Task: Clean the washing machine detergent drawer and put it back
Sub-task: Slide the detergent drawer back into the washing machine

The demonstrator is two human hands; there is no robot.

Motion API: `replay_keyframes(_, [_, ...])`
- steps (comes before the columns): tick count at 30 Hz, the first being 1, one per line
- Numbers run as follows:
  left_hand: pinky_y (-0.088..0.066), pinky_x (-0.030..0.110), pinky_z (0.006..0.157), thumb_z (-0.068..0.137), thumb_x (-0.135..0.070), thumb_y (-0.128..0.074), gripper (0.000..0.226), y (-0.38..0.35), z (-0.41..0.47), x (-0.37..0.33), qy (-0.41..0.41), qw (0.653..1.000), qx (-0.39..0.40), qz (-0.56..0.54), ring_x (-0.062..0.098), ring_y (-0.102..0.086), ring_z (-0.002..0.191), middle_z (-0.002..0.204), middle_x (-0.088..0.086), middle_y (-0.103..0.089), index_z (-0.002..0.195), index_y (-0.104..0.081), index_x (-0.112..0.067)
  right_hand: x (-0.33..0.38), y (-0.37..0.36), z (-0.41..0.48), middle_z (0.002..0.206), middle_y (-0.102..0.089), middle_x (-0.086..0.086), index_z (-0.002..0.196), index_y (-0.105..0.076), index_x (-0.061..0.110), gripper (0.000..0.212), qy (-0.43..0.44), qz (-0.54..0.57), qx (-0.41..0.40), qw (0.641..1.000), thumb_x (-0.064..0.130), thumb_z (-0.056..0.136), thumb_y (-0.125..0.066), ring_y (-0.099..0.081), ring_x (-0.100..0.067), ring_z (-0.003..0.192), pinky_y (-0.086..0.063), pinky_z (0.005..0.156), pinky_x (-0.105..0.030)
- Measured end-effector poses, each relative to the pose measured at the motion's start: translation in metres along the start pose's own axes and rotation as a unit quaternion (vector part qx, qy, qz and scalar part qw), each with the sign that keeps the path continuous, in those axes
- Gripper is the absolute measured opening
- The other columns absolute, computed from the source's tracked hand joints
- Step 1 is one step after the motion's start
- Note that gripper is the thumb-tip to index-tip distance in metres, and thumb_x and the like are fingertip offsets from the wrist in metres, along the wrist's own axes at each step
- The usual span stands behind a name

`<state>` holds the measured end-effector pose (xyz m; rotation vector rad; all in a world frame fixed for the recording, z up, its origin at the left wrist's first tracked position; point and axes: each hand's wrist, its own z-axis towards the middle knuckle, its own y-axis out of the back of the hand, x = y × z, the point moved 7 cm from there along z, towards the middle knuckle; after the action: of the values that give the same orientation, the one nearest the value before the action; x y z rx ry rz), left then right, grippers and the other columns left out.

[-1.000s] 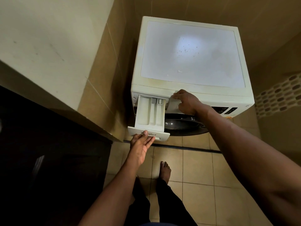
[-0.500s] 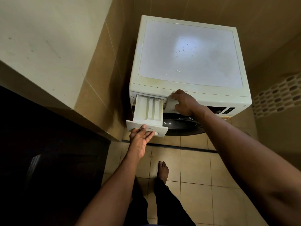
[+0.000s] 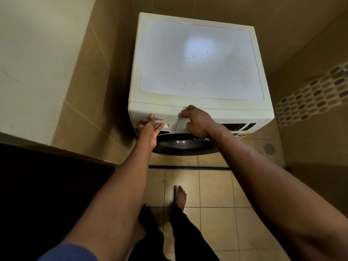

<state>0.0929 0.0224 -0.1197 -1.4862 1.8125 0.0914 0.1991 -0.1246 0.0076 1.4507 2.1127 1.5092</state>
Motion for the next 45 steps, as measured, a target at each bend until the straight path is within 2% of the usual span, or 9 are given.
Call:
replay_keyframes(7, [-0.063, 0.047, 0.084, 0.102, -0.015, -0.066, 0.014, -0.001, 0.006, 0.006, 0.001, 1.0, 0.001, 0.0, 0.032, -0.069, 0.093, 0.107, 0.008, -0.066, 0.111, -0.056, -0.01, -0.001, -0.001, 0.001, 0.155, -0.043, 0.001, 0.148, -0.056, 0.018, 0.062, 0.0, 0.004, -0.002, 1.0, 0.004, 0.088, -0.054, -0.049, -0.024, 0.139, -0.041, 0.112, -0.031])
replay_keyframes(13, [-0.066, 0.042, 0.077, 0.103, -0.016, -0.065, 0.023, 0.0, 0.005, 0.008, 0.0, 0.999, -0.032, 0.023, 0.039, -0.07, 0.103, 0.103, 0.007, -0.068, 0.121, -0.056, -0.007, -0.001, -0.006, 0.001, 0.156, -0.04, 0.001, 0.148, -0.055, 0.02, 0.063, -0.012, 0.001, 0.007, 1.0, 0.005, 0.087, -0.054, -0.049, -0.028, 0.138, -0.041, 0.115, -0.039])
replay_keyframes(17, [-0.063, 0.049, 0.086, 0.1, -0.04, -0.064, 0.039, 0.0, -0.006, 0.004, 0.018, 0.991, -0.049, 0.122, 0.037, -0.072, 0.096, 0.098, 0.017, -0.065, 0.117, -0.053, -0.006, -0.002, -0.008, 0.0, 0.154, -0.04, 0.002, 0.148, -0.056, 0.021, 0.063, -0.019, 0.001, 0.006, 1.0, 0.006, 0.087, -0.053, -0.05, -0.028, 0.136, -0.042, 0.113, -0.04])
replay_keyframes(21, [-0.06, 0.043, 0.062, 0.101, -0.063, -0.051, 0.048, 0.001, -0.017, -0.004, 0.058, 0.963, -0.069, 0.255, 0.035, -0.071, 0.086, 0.103, 0.017, -0.069, 0.12, -0.055, -0.018, 0.004, -0.011, -0.003, 0.156, -0.035, 0.001, 0.15, -0.052, 0.022, 0.064, -0.023, -0.018, 0.021, 0.999, 0.009, 0.087, -0.053, -0.052, -0.03, 0.134, -0.041, 0.114, -0.044])
replay_keyframes(23, [-0.059, 0.043, 0.062, 0.101, -0.065, -0.047, 0.051, -0.001, -0.027, -0.011, 0.057, 0.946, -0.084, 0.308, 0.035, -0.071, 0.083, 0.101, 0.017, -0.07, 0.117, -0.055, -0.017, 0.009, -0.012, -0.006, 0.16, -0.03, 0.0, 0.154, -0.046, 0.021, 0.066, -0.022, -0.041, 0.034, 0.998, 0.01, 0.089, -0.054, -0.051, -0.031, 0.136, -0.036, 0.118, -0.05])
replay_keyframes(28, [-0.06, 0.04, 0.087, 0.099, -0.041, -0.057, 0.044, -0.011, -0.064, -0.049, -0.066, 0.828, -0.084, 0.55, 0.034, -0.071, 0.102, 0.117, 0.015, -0.073, 0.118, -0.067, -0.004, 0.022, -0.013, -0.027, 0.168, -0.021, -0.003, 0.16, -0.031, 0.02, 0.071, -0.015, -0.104, 0.059, 0.993, 0.015, 0.095, -0.058, -0.032, -0.03, 0.15, -0.027, 0.121, -0.058])
replay_keyframes(32, [-0.045, 0.032, 0.077, 0.1, -0.028, -0.06, 0.029, -0.022, -0.102, -0.068, -0.156, 0.72, -0.012, 0.676, 0.028, -0.062, 0.104, 0.118, 0.009, -0.066, 0.122, -0.063, -0.009, 0.016, -0.023, -0.054, 0.173, -0.007, -0.003, 0.162, -0.025, 0.016, 0.076, -0.013, -0.098, 0.032, 0.995, 0.014, 0.094, -0.06, -0.014, -0.029, 0.158, -0.022, 0.123, -0.061])
replay_keyframes(40, [-0.05, 0.042, 0.104, 0.1, -0.026, -0.06, 0.052, -0.042, -0.148, -0.064, -0.272, 0.569, 0.12, 0.767, 0.032, -0.058, 0.128, 0.141, 0.013, -0.06, 0.148, -0.049, -0.01, -0.017, -0.023, -0.11, 0.173, -0.006, -0.011, 0.159, -0.032, 0.019, 0.071, -0.081, 0.012, -0.047, 0.996, 0.021, 0.095, -0.062, -0.033, -0.037, 0.151, -0.035, 0.12, -0.051])
replay_keyframes(45, [-0.049, 0.048, 0.109, 0.1, -0.029, -0.061, 0.056, -0.072, -0.164, -0.043, -0.303, 0.509, 0.182, 0.785, 0.033, -0.054, 0.131, 0.14, 0.013, -0.058, 0.151, -0.046, -0.013, -0.055, -0.012, -0.14, 0.171, -0.015, -0.011, 0.158, -0.036, 0.022, 0.071, -0.127, 0.078, -0.096, 0.984, 0.022, 0.093, -0.066, -0.035, -0.037, 0.15, -0.035, 0.121, -0.052])
